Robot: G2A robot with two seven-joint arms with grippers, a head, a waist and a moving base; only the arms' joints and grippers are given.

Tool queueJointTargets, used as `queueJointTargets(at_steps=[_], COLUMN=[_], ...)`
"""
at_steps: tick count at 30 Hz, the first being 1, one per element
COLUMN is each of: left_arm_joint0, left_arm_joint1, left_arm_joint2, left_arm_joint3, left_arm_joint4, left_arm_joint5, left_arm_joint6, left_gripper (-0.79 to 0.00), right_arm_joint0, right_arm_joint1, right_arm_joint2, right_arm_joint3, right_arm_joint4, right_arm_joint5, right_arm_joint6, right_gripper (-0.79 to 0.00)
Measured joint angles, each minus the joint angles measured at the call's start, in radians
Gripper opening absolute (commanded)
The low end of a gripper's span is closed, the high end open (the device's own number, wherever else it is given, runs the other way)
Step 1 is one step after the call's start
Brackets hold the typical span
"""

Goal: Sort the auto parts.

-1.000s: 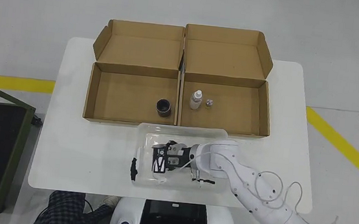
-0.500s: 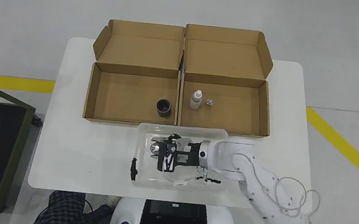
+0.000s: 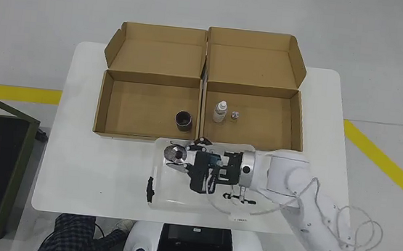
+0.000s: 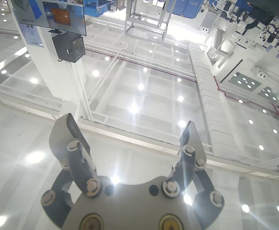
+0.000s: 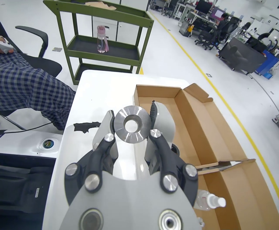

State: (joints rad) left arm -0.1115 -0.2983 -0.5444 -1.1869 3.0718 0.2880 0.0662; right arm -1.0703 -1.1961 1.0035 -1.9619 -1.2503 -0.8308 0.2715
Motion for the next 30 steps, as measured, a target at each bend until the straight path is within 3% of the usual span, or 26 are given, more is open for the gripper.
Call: queueJointTargets(at_steps=[15,30], left_arm_joint0=[0.0,0.0], left_arm_joint1=[0.0,0.0], left_arm_joint2=[0.0,0.0], left_arm_joint3=[0.0,0.0], left_arm_joint4=[0.0,0.0], left_arm_joint5=[0.0,0.0], left_arm_joint6=[0.0,0.0], left_gripper=[0.0,0.0], right_arm_joint0=[0.039,0.025], right_arm_joint1=[0.012,0.027], right_arm_joint2=[0.128,0.249], right_arm_joint3=[-0.097,-0.105], right_arm_joint4=[0.084,0.15], right_arm_joint5=[0.042,0.066], right_arm_joint6=[-0.028,-0.079], right_gripper=[-0.785,-0.785])
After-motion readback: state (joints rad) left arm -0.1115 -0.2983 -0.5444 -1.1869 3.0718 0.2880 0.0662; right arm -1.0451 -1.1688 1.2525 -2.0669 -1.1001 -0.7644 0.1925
